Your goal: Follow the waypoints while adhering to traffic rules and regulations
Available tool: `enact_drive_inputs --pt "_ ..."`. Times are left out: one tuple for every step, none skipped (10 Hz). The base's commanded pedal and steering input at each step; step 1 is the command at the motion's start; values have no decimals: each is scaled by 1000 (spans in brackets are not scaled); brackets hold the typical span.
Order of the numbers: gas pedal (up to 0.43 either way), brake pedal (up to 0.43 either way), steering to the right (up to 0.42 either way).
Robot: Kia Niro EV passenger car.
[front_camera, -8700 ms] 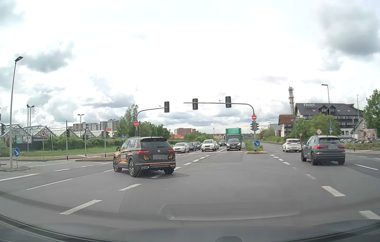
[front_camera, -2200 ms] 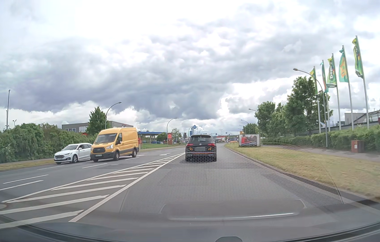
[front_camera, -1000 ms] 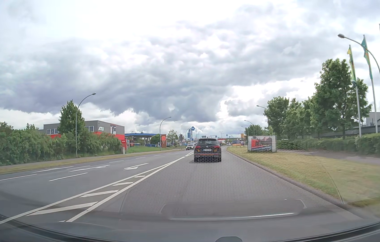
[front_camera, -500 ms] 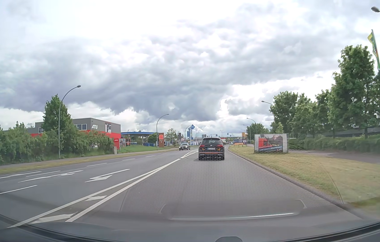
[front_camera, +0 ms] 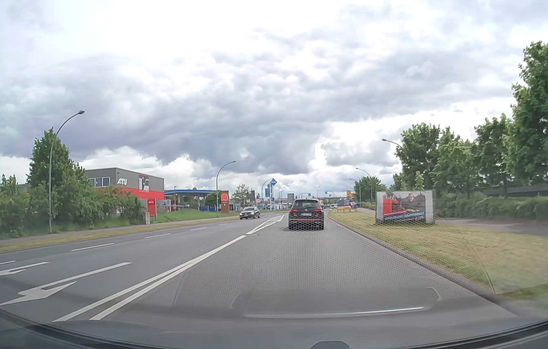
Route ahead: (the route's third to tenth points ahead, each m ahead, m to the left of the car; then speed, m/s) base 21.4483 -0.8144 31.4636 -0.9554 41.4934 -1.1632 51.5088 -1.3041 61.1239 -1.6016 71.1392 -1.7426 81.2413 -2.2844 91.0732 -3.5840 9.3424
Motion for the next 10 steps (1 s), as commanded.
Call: enact_drive_inputs --pt "177 0 2" --pt "177 0 2" --pt "177 0 2" --pt "177 0 2" --pt "177 0 3" --pt "177 0 3" --pt "177 0 2" --pt "177 0 3" --pt "177 0 3" --pt "177 0 3"
